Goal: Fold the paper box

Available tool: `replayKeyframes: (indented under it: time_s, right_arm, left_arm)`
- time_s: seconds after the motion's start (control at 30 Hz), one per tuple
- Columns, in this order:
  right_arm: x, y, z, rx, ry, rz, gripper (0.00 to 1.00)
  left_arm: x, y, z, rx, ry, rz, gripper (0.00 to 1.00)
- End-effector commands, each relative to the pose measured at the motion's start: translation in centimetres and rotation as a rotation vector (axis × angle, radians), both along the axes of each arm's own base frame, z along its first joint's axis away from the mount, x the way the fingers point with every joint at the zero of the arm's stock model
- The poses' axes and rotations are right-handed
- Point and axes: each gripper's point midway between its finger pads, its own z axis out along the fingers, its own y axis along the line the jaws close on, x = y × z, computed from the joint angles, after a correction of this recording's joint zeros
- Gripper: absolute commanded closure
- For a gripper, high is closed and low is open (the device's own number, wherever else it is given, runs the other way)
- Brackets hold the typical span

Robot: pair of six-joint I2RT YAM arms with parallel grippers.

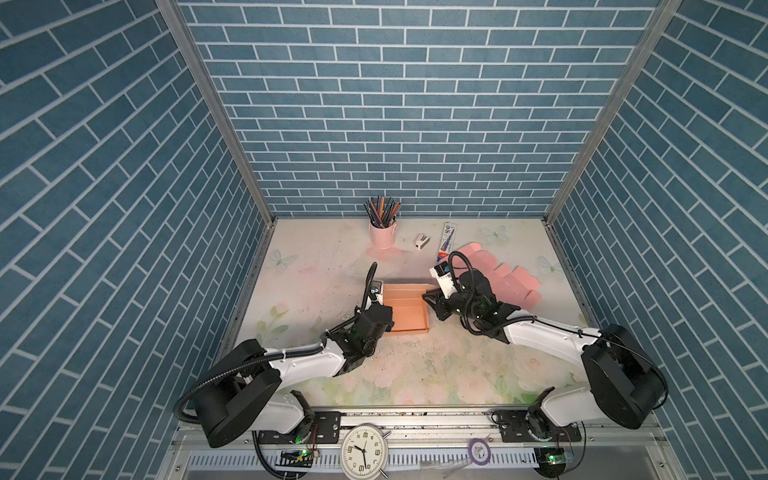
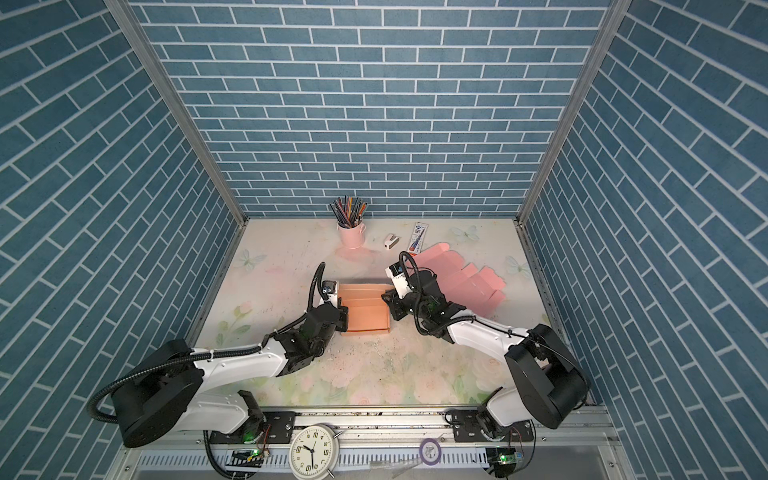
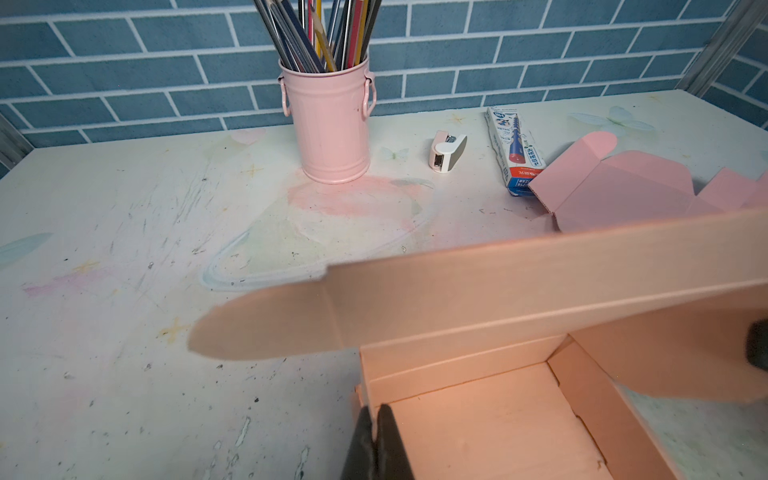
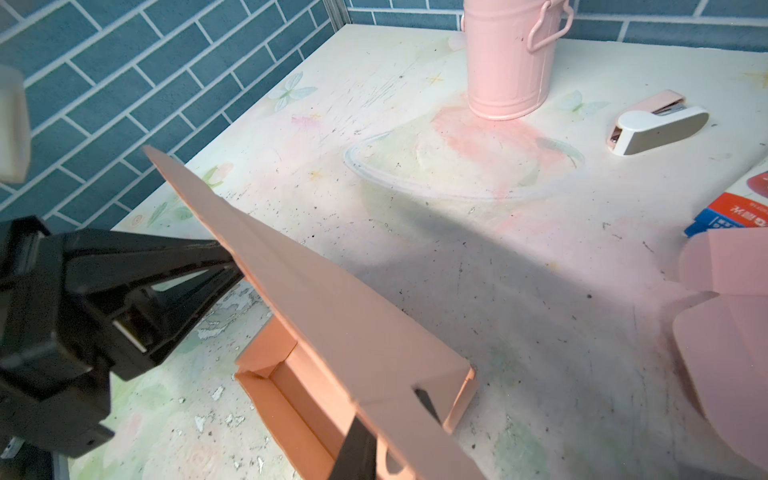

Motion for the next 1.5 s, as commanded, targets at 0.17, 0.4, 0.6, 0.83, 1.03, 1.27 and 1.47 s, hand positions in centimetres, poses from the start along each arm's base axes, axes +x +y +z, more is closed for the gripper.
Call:
replayKeyframes:
  time_s: [0.17, 0.4, 0.6, 0.83, 1.03, 1.27, 1.47]
  right_arm:
    - [-2.4, 1.4, 0.6, 0.031, -0.012, 0.07, 0.82]
    - [-2.9, 1.1, -0.1, 0.022, -0.004, 0.068, 0.82]
    - [-3.2, 0.7, -0.4, 0.017, 0.0, 0.059, 0.82]
    - [-3.9, 0.2, -1.0, 0.011, 0.013, 0.055, 0.82]
    - [-4.2, -0.3, -1.3, 0.009, 0.016, 0.04, 0.82]
    - [-4.1, -1.2, -1.5, -0.008, 0.012, 0.005, 0.78]
    - [-4.0, -2.9, -1.4, -0.042, 0.002, -0.062, 0.61]
  left_arm:
    - [-1.6, -1.2, -0.8, -0.012, 0.002, -0.06, 0.99]
    - [-2.9, -1.6, -1.7, 0.022, -0.046, -0.108, 0.99]
    - [-3.5, -1.3, -2.0, 0.016, -0.057, -0.113, 0.98]
    - [-4.0, -1.0, -2.7, 0.013, -0.057, -0.108, 0.97]
    - [-4.4, -0.8, -3.0, 0.016, -0.056, -0.11, 0.96]
    - [-4.6, -0.7, -2.9, 0.016, -0.061, -0.11, 0.96]
    - [-4.6, -1.0, -3.0, 0.023, -0.057, -0.124, 0.95]
